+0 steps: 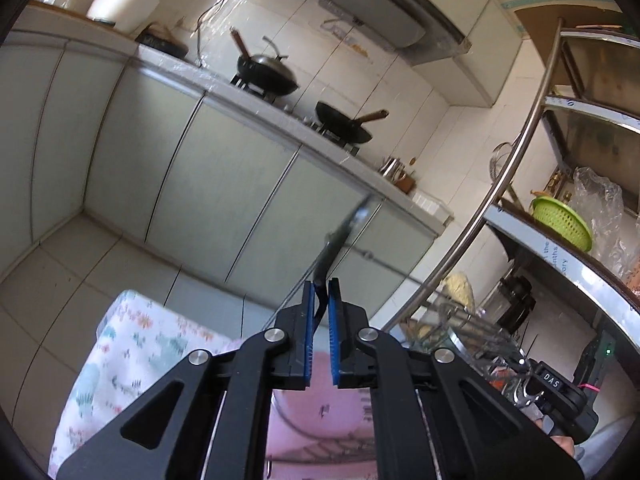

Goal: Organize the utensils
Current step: 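Lift the spoon into the pink cup with the left tool while the right tool drops the chopstick in, then close the left tool on the gold-tipped chopstick while the right tool grasps a light wooden chopstick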

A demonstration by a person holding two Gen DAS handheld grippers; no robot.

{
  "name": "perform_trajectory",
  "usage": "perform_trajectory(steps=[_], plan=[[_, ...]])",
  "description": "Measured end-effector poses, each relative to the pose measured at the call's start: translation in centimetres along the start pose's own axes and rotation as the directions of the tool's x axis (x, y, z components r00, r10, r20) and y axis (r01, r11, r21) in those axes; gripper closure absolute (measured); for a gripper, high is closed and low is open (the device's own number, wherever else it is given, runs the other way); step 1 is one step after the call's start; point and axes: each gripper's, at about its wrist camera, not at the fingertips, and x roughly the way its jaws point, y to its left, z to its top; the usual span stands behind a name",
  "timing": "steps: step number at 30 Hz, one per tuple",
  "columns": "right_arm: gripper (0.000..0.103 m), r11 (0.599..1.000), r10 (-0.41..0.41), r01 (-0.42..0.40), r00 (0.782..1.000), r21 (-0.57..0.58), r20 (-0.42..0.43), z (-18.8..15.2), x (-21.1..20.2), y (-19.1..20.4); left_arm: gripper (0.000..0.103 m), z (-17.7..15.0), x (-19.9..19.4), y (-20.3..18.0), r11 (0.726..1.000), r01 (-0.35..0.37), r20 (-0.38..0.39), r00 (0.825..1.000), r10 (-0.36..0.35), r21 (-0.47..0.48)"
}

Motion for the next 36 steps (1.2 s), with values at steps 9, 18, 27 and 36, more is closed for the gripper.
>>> perform_trajectory(steps=[9, 18, 27, 36], plan=[[0.089, 1.000, -0.006, 0.008, 0.995, 0.025, -0.103, -1.3, 0.4, -0.4, 0.097, -0.2, -0.1, 1.2, 0.995, -0.044, -0.064, 0.997, 0.038, -0.089], [0.066, 0.998, 0.002, 0.004, 0.994, 0.057, -0.111, -1.7, -1.6, -1.1, 0.067, 0.1, -1.7, 0.1, 0.995, -0.085, -0.070, 0.994, 0.082, -0.043], [0.066, 0.997, 0.004, 0.007, 0.990, 0.077, -0.143, -3.6, -4.8, -1.8, 0.066, -1.5, -4.5, -0.9, 0.994, -0.102, -0.120, 0.987, 0.105, 0.034], [0.067, 0.997, 0.027, -0.004, 0.955, 0.077, -0.294, -8.9, -5.3, -1.5, 0.066, -5.8, -5.4, -1.6, 0.983, -0.101, -0.298, 0.944, 0.142, 0.150]])
